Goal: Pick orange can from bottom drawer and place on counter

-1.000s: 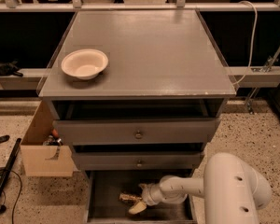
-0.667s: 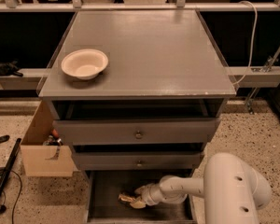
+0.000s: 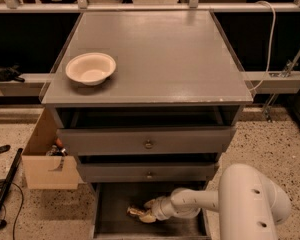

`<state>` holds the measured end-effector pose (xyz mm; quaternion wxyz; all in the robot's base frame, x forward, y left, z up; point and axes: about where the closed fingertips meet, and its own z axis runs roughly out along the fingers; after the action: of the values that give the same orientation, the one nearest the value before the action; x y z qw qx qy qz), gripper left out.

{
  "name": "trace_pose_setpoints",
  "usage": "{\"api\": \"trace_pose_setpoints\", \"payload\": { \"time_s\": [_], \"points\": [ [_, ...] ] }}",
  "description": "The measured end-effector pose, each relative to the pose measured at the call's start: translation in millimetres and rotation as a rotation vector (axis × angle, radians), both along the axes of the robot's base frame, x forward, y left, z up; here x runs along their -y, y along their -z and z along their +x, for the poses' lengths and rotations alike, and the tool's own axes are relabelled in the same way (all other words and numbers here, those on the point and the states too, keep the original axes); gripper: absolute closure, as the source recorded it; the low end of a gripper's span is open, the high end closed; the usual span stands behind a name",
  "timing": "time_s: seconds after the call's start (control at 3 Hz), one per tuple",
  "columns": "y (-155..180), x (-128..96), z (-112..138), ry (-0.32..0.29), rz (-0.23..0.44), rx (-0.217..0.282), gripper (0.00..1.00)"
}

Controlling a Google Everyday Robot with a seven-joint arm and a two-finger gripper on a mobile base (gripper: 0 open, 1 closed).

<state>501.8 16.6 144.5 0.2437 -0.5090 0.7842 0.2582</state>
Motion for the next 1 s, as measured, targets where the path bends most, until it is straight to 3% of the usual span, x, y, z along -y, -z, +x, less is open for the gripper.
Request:
{"api": "trace_pose_setpoints", "payload": {
  "time_s": [0.67,1.0],
  "points": [
    [-19.0,10.0,-7.9,0.009,0.030,0.016,1.00],
    [-65.4,27.4,-20.5,0.008,0.071,0.076,1.00]
  ]
}}
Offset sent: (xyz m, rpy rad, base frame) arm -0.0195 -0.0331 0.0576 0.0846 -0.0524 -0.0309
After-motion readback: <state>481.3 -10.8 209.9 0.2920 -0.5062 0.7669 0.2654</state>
